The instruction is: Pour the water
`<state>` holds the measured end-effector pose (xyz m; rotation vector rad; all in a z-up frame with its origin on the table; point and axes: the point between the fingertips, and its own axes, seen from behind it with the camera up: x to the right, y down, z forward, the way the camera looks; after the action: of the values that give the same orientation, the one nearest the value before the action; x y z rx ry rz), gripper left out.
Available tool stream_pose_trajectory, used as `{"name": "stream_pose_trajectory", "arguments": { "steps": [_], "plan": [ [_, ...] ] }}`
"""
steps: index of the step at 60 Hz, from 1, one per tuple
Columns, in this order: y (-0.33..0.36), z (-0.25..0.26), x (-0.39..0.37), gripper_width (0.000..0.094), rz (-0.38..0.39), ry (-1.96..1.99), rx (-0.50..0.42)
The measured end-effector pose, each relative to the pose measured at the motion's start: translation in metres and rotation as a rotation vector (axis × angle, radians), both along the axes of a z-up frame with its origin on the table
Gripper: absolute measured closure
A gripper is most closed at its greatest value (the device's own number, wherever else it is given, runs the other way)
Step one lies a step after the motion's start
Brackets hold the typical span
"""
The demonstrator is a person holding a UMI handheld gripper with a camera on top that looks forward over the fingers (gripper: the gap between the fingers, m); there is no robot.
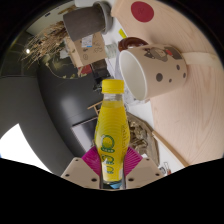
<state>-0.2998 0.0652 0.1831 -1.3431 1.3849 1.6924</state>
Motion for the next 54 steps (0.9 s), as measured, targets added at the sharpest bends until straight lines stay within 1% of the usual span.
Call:
{"name": "stream_pose_trajectory", "arguments": {
  "steps": [6, 10, 13, 18, 22, 23, 31, 36, 40, 42, 47, 52, 54],
  "plan": [
    [-0.002, 0.012, 0.004, 0.0687, 0.025, -0.146, 0.027],
    [-0.001, 0.029, 0.012, 0.0687, 0.037, -0.294, 0.070],
    [-0.002, 0.044, 0.026, 0.0685, 0.032, -0.436, 0.115],
    [0.001, 0.073, 0.056, 0.0687, -0.009, -0.745, 0.182],
    [0.003, 0.099, 0.086, 0.0685, -0.058, -0.979, 0.233],
    [-0.002, 0.110, 0.101, 0.0684, -0.070, -1.013, 0.260],
    [0.000, 0.145, 0.166, 0.0685, -0.186, -1.400, 0.293],
    [0.004, 0.141, 0.216, 0.0684, -0.233, -1.599, 0.245],
    [0.009, 0.120, 0.246, 0.0685, -0.227, -1.709, 0.198],
    [0.006, 0.098, 0.259, 0.0684, -0.223, -1.765, 0.176],
    [0.013, 0.055, 0.292, 0.0685, -0.161, -1.864, 0.098],
    [0.015, -0.006, 0.306, 0.0684, -0.086, -1.930, 0.034],
    [0.015, -0.020, 0.313, 0.0684, -0.061, -1.942, 0.008]
  ]
}}
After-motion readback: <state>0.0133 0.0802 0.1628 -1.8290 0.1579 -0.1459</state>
